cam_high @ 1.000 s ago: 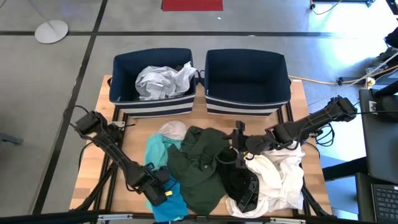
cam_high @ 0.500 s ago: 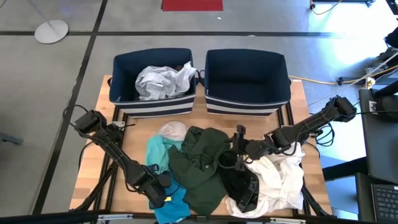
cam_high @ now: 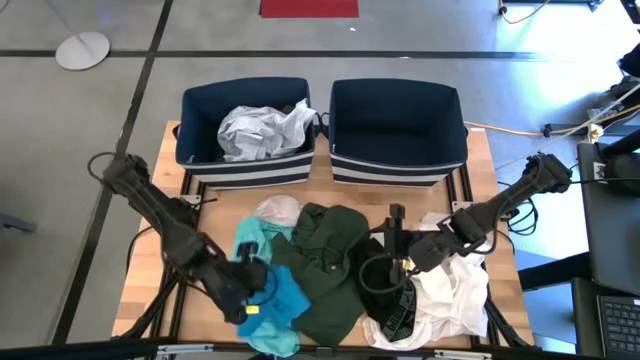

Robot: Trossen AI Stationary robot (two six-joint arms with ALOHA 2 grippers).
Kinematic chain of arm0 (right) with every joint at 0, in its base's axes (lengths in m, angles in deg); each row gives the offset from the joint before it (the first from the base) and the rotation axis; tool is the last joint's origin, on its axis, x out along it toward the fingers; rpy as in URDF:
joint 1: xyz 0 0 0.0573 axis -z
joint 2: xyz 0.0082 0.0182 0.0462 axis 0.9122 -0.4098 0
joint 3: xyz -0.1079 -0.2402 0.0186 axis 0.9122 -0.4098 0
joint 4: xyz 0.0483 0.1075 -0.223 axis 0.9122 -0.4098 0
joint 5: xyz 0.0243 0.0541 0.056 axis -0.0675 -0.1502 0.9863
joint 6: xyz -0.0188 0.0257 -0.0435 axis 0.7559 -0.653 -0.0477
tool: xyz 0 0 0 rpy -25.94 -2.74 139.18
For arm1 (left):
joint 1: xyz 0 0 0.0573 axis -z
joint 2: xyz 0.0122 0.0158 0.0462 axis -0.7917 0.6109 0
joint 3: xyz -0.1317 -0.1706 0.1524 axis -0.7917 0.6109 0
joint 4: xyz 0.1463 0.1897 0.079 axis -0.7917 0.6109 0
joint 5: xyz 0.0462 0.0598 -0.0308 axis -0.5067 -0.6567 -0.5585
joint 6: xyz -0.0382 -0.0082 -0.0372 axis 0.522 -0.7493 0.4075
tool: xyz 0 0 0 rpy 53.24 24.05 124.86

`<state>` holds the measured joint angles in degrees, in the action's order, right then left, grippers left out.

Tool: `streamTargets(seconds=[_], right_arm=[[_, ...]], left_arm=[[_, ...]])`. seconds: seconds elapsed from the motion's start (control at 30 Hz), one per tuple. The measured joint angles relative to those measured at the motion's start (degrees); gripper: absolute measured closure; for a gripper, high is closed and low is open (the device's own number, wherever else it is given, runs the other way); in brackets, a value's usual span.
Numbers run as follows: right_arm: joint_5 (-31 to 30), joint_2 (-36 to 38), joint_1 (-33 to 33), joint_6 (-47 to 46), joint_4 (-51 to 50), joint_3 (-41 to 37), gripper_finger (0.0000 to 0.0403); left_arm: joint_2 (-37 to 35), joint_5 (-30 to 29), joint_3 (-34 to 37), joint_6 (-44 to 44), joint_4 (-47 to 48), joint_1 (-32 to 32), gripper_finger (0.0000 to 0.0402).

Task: Sort clothes
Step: Put the blue shorts into the left blue bin

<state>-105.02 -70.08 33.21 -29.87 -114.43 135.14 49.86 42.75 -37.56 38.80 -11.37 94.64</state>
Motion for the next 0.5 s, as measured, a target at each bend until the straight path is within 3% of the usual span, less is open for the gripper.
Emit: streamTargets(seconds=[0.3, 0.5], right_arm=[[-4.62, 0.02, 0.00, 2.79, -0.77, 0.90, 0.0169], [-6.68, 0.02, 0.00, 2.83, -0.94, 0.90, 0.0169]], left_arm=[[-12.16, -22.30, -0.91, -13.92, -0.14, -4.09, 0.0392], [-18.43, -39.14, -0.91, -23.91, -0.33, -10.82, 0.0398]])
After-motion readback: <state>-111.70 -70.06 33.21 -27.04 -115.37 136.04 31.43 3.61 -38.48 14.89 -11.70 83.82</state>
